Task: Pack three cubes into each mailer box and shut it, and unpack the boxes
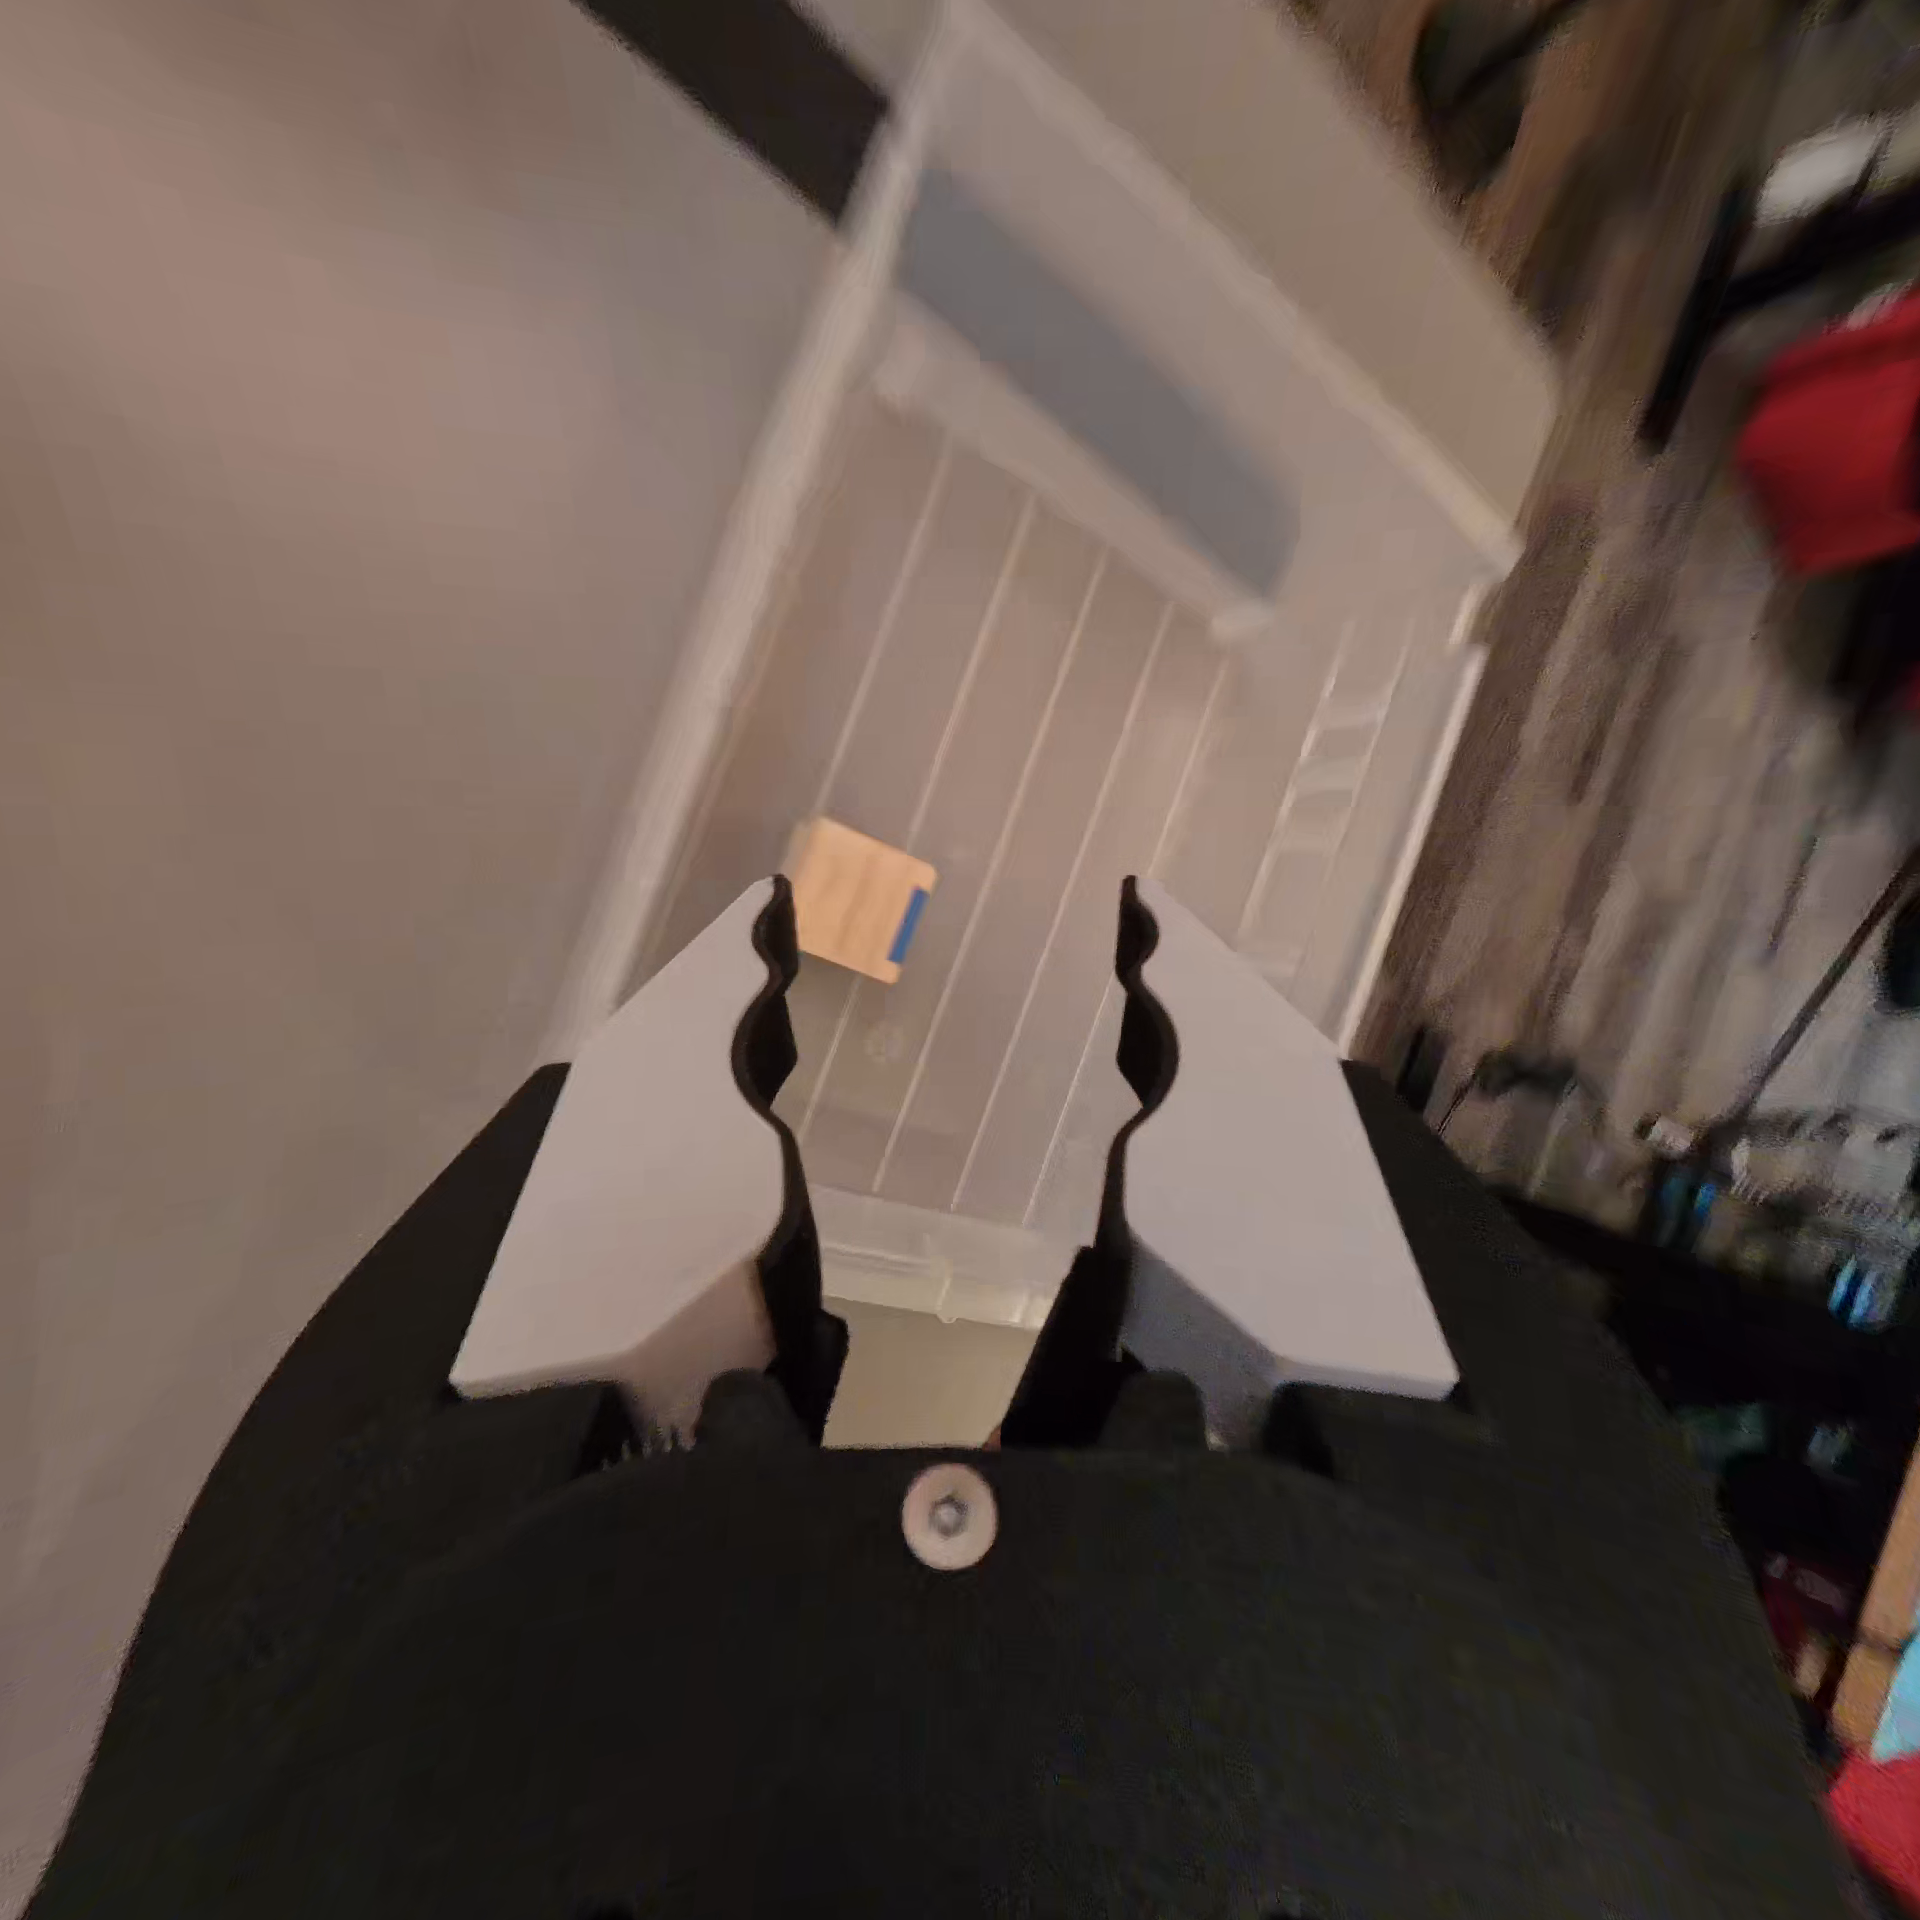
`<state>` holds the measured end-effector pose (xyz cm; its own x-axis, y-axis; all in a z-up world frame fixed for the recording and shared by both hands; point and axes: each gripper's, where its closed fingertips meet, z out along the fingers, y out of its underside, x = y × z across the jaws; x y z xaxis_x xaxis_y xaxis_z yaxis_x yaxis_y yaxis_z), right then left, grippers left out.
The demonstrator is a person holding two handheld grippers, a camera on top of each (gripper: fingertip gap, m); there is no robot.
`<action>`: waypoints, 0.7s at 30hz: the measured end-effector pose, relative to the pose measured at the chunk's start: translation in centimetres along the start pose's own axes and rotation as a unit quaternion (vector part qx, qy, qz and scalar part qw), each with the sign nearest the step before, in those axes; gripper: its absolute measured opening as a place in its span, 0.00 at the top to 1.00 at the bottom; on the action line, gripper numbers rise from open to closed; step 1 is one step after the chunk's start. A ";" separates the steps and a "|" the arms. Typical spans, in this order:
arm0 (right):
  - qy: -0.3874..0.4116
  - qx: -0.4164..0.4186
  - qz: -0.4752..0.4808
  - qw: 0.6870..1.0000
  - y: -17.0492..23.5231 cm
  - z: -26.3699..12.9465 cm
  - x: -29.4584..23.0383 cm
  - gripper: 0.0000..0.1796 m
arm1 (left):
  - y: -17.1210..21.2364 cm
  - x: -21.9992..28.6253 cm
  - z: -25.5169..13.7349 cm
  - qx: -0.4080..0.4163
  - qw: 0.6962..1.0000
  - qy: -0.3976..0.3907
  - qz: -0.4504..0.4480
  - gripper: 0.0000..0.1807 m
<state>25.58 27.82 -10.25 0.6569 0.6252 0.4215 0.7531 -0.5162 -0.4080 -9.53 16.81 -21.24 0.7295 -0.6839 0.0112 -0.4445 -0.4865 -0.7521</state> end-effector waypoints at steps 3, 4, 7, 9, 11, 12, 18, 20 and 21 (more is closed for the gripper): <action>-0.053 0.077 -0.098 0.991 -5.1 -4.9 -6.9 0.68 | 0.0 0.0 0.0 0.000 1.000 0.000 0.000 0.94; -0.092 0.095 -0.140 0.981 -6.4 -6.0 -10.5 0.69 | 0.0 0.0 0.0 0.000 1.000 0.000 0.000 0.94; -0.179 0.105 -0.271 0.940 -8.4 -7.0 -20.6 0.68 | 0.0 0.0 0.0 0.000 1.000 -0.001 0.000 0.94; -0.216 0.093 -0.343 0.909 -8.7 -6.1 -25.4 0.69 | 0.0 0.0 0.0 0.001 1.000 0.000 -0.001 0.94; -0.233 0.062 -0.399 0.885 -8.5 -4.1 -28.2 0.70 | 0.0 0.0 0.0 0.002 1.000 0.001 -0.002 0.94; -0.235 0.050 -0.422 0.874 -8.5 -3.0 -29.1 0.71 | 0.0 0.0 0.0 0.002 1.000 0.001 -0.001 0.94; -0.262 -0.001 -0.500 0.826 -7.6 1.0 -31.7 0.76 | 0.1 -0.1 -0.1 0.001 1.000 0.004 -0.002 0.94; -0.288 -0.010 -0.503 0.815 -7.2 1.1 -32.4 0.76 | 0.0 0.1 0.0 0.000 1.000 0.007 -0.002 0.94; -0.292 -0.016 -0.507 0.811 -7.1 1.3 -32.5 0.76 | 0.0 0.1 0.0 -0.001 1.000 0.006 -0.001 0.94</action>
<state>-1.13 11.90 -22.11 -0.4228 0.9037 0.0673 0.9018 0.4269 -0.0669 -9.46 16.70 -21.22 0.7235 -0.6900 0.0210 -0.4439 -0.4884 -0.7513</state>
